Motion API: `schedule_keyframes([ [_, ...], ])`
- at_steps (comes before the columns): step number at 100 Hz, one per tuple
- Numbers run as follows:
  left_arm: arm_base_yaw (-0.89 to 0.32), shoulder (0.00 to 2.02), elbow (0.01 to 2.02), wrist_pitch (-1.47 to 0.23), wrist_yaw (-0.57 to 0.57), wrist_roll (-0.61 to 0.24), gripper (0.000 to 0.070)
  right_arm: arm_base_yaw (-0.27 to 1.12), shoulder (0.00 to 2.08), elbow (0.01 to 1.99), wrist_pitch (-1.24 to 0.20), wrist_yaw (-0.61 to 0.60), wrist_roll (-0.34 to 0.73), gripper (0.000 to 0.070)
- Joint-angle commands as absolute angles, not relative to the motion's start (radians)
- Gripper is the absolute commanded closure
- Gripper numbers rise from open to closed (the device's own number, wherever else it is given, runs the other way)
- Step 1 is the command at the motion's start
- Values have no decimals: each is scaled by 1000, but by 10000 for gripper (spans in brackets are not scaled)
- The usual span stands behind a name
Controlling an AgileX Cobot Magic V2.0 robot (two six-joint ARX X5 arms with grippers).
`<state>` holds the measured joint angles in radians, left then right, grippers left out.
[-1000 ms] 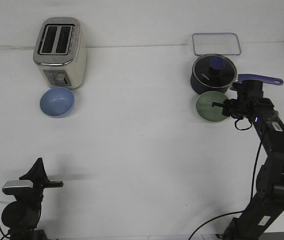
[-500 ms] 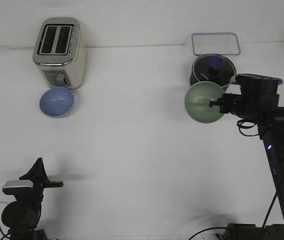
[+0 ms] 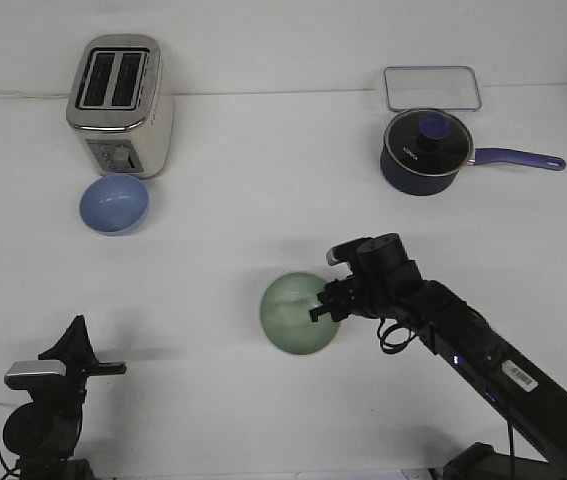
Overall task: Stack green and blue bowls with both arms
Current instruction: 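Grasp the green bowl rim with the right gripper and carry it toward the robot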
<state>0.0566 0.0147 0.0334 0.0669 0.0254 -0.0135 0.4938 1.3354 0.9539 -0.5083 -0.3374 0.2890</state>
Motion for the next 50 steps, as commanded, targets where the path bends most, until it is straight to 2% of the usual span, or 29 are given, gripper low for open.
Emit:
schedule_keyframes([
  [1, 59, 15, 14, 80, 26, -15, 685, 537, 1344, 942, -471, -333, 350, 700],
  [19, 59, 15, 14, 80, 26, -15, 685, 607, 1380, 917, -452, -281, 358, 700],
  [50, 59, 15, 14, 80, 26, -15, 685, 618, 1483, 917, -442, -280, 336, 700],
])
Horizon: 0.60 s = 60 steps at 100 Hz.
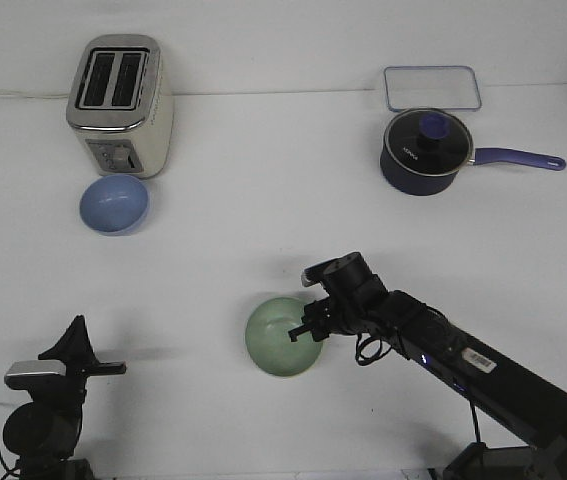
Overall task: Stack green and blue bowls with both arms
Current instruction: 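Grasp the green bowl rim with the right gripper and carry it toward the robot, then set the green bowl down at table center, release, and withdraw the right gripper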
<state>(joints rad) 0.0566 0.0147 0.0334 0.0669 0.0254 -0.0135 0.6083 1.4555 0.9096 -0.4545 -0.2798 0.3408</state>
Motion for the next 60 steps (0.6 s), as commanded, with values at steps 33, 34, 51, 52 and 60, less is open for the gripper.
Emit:
schedule_keyframes([
  [33, 59, 15, 18, 108, 26, -43, 686, 595, 1459, 932, -444, -299, 303, 399],
  [34, 59, 15, 19, 108, 26, -50, 687, 591, 1454, 934, -444, -299, 300, 399],
  [51, 59, 15, 31, 111, 26, -225, 689, 524, 1331, 991, -441, -294, 247, 399],
  [52, 59, 15, 33, 111, 26, -233, 689, 518, 1322, 994, -440, -294, 242, 400],
  [60, 59, 15, 55, 109, 26, -265, 688, 461, 1247, 1009, -426, -295, 213, 400],
])
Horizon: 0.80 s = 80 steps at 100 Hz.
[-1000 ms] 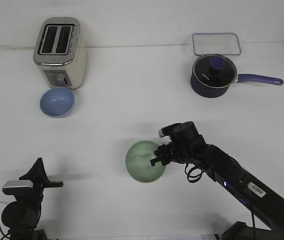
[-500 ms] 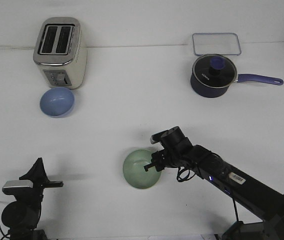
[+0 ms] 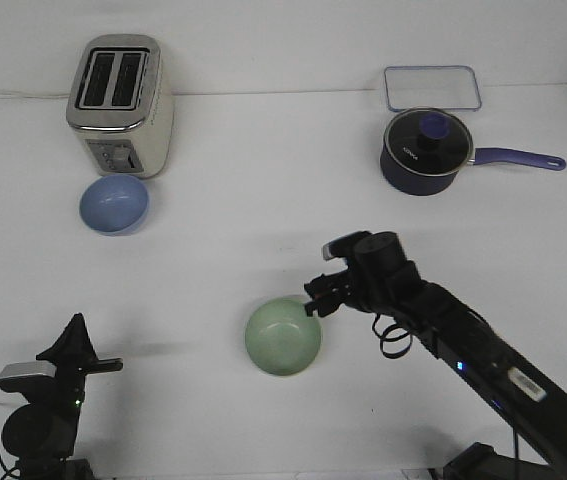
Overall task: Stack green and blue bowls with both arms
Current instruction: 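Set the green bowl down at table center, release, and withdraw the right gripper, then reach the left gripper to the rim of the light blue bowl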
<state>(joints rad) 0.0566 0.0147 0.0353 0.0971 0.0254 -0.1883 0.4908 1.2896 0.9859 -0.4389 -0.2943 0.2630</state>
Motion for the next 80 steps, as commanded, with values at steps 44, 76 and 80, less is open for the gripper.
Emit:
schedule_keyframes([
  [44, 66, 570, 522, -21, 22, -270, 688, 263, 830, 744, -270, -181, 136, 400],
  [76, 111, 1219, 1018, -285, 27, -162, 194, 262, 693, 557, -255, -187, 194, 400],
  [80, 116, 1277, 1061, -292, 27, -162, 74, 262, 693, 557, -252, -194, 194, 400],
])
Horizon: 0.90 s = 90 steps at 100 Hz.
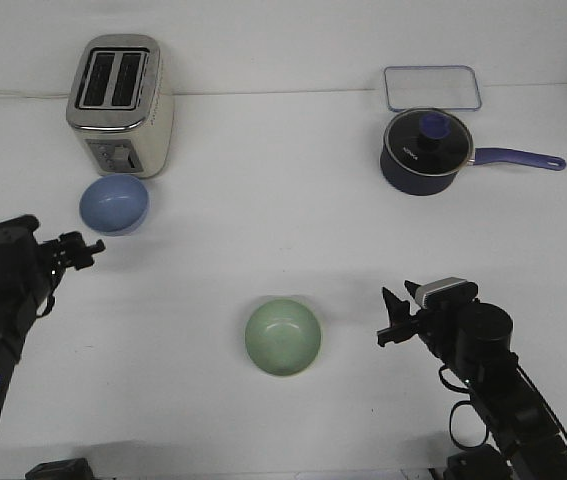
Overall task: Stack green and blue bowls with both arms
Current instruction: 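Reach the left gripper to the rim of the light blue bowl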
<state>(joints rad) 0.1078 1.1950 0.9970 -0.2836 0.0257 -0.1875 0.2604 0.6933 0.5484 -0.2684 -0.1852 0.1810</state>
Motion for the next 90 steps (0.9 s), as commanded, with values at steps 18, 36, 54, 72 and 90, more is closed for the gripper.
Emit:
schedule_keyframes([
  [18, 133, 1494, 1219, -318, 27, -161, 36, 262, 694, 557, -236, -209, 194, 400],
  [36, 151, 1679, 1351, -353, 27, -158, 36, 262, 694, 557, -237, -209, 194, 400],
  [54, 151, 1814, 1435, -366, 55, -149, 36, 262, 694, 557, -239, -209, 194, 400],
  [72, 150, 1897, 1460, -363, 80, -150, 54, 262, 694, 557, -239, -209, 194, 400],
  [90, 150, 1924, 1460, -366, 80, -150, 462, 262, 694, 557, -239, -208, 194, 400],
])
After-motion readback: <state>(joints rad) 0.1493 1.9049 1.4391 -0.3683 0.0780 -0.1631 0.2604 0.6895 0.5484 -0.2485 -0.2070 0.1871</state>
